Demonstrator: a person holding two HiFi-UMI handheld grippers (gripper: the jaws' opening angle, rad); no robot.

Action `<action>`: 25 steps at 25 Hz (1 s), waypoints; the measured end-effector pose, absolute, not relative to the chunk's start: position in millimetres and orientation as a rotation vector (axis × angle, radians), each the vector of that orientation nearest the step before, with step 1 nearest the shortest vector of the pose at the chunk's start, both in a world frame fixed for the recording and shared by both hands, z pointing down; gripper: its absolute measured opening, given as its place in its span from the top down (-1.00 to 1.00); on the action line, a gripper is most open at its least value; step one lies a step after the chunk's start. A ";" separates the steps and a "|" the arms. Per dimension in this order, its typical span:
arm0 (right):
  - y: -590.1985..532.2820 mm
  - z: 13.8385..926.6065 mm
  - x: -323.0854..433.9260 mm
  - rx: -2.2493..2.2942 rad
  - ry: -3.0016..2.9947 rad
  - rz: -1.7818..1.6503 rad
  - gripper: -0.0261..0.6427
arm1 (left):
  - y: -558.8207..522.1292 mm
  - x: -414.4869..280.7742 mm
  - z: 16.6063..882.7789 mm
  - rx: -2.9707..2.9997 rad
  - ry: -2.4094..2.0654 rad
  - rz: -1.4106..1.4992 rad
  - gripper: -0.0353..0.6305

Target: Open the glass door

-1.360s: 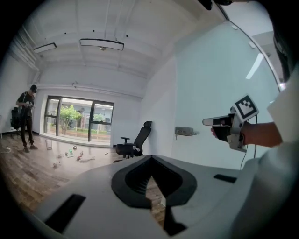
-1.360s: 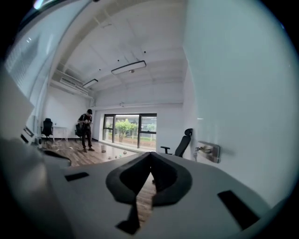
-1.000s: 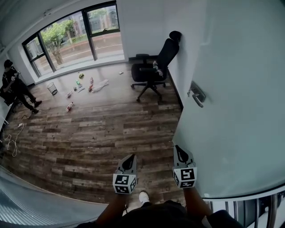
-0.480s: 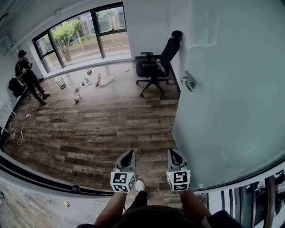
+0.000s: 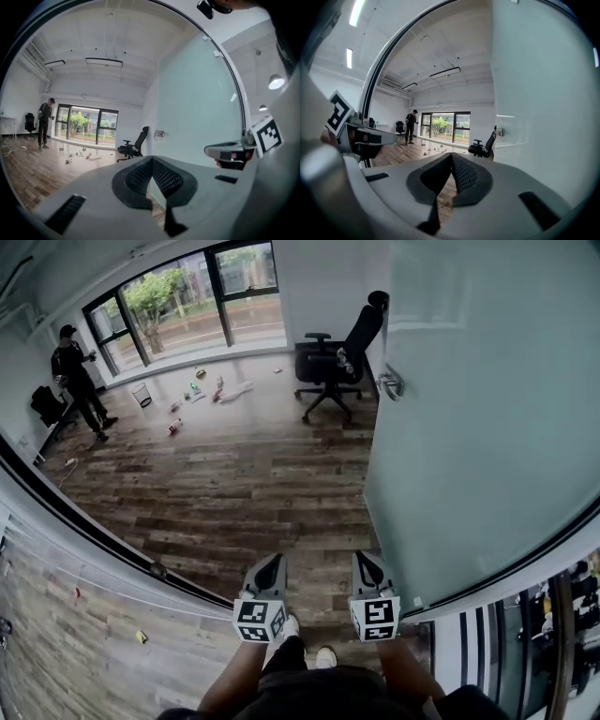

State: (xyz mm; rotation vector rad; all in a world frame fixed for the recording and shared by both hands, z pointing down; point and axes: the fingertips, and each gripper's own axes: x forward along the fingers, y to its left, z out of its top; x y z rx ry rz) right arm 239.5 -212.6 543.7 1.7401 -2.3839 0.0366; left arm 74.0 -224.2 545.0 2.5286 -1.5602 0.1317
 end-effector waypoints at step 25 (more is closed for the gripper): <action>30.6 568.5 141.0 1.782 -2.314 0.041 0.88 | 9.9 -19.5 562.1 2.606 -1.476 0.123 0.89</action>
